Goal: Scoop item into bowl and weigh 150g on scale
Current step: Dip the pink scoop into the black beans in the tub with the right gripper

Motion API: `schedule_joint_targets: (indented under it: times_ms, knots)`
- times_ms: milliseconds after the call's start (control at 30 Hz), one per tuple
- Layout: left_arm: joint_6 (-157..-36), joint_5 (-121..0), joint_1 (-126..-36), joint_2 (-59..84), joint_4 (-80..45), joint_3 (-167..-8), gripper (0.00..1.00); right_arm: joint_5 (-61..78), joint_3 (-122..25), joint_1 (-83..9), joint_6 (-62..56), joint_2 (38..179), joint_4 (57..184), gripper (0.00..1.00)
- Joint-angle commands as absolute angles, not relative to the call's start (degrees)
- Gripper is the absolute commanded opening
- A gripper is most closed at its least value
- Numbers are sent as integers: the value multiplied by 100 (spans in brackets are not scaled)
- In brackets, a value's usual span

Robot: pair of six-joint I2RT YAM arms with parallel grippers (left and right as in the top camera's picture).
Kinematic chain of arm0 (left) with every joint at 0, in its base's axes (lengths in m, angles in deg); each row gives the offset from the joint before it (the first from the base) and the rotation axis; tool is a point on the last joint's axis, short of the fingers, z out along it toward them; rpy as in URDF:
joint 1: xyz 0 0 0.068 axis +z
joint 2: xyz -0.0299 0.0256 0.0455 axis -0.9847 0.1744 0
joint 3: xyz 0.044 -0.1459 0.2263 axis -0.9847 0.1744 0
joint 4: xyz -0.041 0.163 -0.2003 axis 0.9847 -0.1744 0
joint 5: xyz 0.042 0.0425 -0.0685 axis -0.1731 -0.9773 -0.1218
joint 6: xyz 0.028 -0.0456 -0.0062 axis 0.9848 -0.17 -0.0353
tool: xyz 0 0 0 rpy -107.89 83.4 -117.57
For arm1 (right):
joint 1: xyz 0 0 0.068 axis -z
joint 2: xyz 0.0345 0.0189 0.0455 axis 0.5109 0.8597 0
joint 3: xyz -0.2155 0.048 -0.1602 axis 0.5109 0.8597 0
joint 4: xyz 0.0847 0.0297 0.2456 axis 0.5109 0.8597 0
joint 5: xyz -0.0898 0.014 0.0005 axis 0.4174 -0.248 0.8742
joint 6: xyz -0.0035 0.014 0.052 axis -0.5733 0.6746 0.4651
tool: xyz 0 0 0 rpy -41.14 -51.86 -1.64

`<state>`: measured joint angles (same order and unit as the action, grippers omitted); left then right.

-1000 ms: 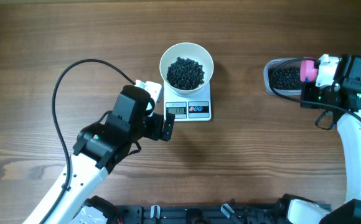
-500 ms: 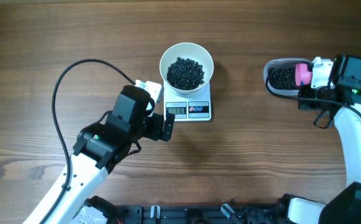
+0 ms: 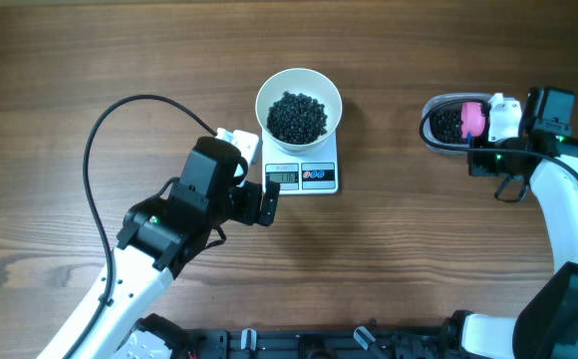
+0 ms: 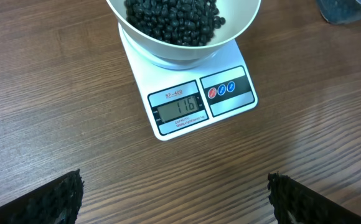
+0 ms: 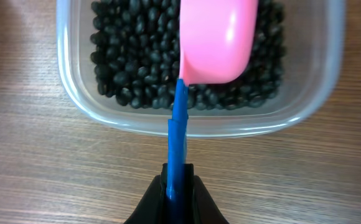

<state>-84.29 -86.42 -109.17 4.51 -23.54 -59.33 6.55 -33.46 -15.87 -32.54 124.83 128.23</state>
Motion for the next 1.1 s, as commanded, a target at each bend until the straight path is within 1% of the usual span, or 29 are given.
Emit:
schedule_joint_targets:
  times_ms: [0,333,967,1067]
  knots:
    - [-8315,-8675,-10941,455,-2338,-5950,100,111,-3283,-1576,-3324,12663,12831,4]
    - [-8315,-8675,-10941,455,-2338,-5950,100,23,-3283,-1576,-3324,12663,13126,4]
    - [-8315,-8675,-10943,455,-2338,-5950,100,-163,-3285,-1574,-3307,12663,13157,4]
    - [-8315,-8675,-10941,455,-2338,-5950,100,-403,-3285,-1574,-3329,12663,13159,4]
